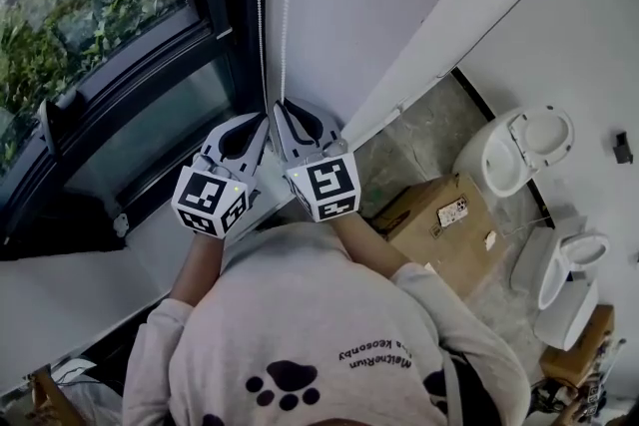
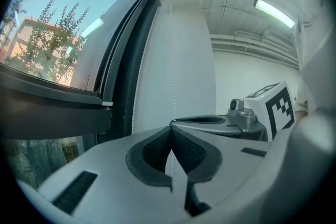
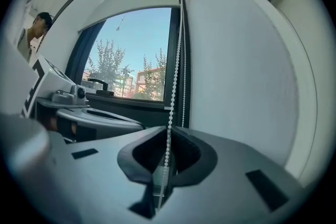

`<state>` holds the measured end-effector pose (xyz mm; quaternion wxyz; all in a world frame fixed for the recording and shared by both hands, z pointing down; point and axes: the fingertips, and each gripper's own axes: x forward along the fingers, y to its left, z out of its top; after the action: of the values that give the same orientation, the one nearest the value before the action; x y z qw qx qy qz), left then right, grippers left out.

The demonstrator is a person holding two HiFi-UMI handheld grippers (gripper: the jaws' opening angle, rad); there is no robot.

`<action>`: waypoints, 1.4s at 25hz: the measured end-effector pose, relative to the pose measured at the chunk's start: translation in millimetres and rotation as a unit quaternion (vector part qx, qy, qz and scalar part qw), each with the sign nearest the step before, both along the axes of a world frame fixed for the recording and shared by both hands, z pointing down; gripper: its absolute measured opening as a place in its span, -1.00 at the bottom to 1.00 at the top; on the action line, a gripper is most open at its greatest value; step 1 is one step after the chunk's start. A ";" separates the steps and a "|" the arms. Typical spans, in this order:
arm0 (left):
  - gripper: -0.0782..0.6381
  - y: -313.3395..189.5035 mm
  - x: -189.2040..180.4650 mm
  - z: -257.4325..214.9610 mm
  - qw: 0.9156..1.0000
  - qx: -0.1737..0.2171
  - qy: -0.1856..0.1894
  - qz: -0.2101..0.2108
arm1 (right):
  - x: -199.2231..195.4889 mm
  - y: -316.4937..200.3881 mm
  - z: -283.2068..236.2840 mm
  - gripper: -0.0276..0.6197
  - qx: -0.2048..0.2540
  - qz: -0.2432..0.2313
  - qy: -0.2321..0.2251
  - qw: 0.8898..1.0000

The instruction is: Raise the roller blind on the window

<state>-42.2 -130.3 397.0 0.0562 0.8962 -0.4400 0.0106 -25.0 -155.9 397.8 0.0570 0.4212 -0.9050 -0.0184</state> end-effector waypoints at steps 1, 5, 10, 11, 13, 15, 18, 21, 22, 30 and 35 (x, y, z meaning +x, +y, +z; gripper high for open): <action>-0.76 0.2 -0.8 -1.8 1.000 0.001 0.001 -0.002 | 0.7 1.2 -3.3 -0.86 0.003 0.000 -0.001 1.000; -0.76 2.6 -2.2 -11.6 1.000 0.009 0.000 -0.006 | 6.6 6.3 -11.1 -0.69 0.006 0.004 -0.011 1.000; -0.76 9.1 1.3 -27.4 1.000 0.023 -0.007 -0.009 | 14.0 16.0 -27.0 -0.69 0.012 0.014 -0.024 1.000; -0.76 10.3 1.0 -30.4 1.000 0.025 -0.008 -0.013 | 14.8 18.3 -31.3 -0.69 0.014 0.015 -0.026 0.999; -0.76 12.5 -0.8 -36.0 0.999 0.029 -0.008 -0.025 | 16.7 22.9 -40.3 -0.70 0.019 0.016 -0.031 0.999; -0.76 15.1 -2.5 -42.2 0.999 0.036 -0.007 -0.035 | 19.5 27.2 -48.5 -0.76 0.023 0.019 -0.035 0.999; -0.76 19.8 -3.7 -51.1 0.998 0.048 -0.007 -0.048 | 22.9 33.3 -57.3 -0.83 0.025 0.020 -0.042 0.999; -0.76 23.6 -6.1 -57.6 0.996 0.053 -0.006 -0.064 | 24.4 39.0 -62.5 -0.88 0.028 0.020 -0.044 0.998; -0.76 25.1 -6.2 -58.9 0.996 0.054 -0.006 -0.069 | 24.8 40.9 -62.8 -0.88 0.027 0.019 -0.042 0.999; -0.76 36.5 -2.0 -56.1 0.994 0.062 -0.017 -0.090 | 26.2 54.7 -66.1 -0.89 0.059 0.028 -0.028 0.997; -0.76 38.4 1.5 -55.4 0.993 0.065 -0.022 -0.096 | 27.1 61.3 -69.3 -0.89 0.069 0.023 -0.039 0.997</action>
<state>-40.7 -91.9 341.6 -0.0112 0.8510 -0.5251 -0.0040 2.1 -94.6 328.5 -0.0071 0.4454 -0.8931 -0.0634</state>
